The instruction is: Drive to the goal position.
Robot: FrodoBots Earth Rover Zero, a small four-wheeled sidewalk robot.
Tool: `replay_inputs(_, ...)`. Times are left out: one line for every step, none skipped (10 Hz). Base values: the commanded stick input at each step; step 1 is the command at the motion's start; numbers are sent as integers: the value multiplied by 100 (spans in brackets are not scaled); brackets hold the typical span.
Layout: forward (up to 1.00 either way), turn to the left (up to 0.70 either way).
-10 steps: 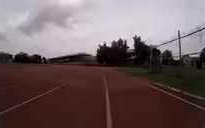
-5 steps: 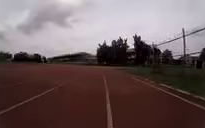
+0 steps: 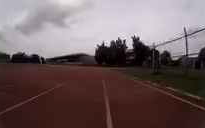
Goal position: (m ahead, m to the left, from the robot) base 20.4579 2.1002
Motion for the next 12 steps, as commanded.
replay_inputs(70, -14)
replay_inputs(70, -14)
replay_inputs(70, -14)
replay_inputs(70, -14)
replay_inputs(70, -14)
replay_inputs(70, -14)
replay_inputs(70, -14)
replay_inputs(70, -14)
replay_inputs(70, -14)
replay_inputs(70, -14)
replay_inputs(70, -8)
replay_inputs(70, 0)
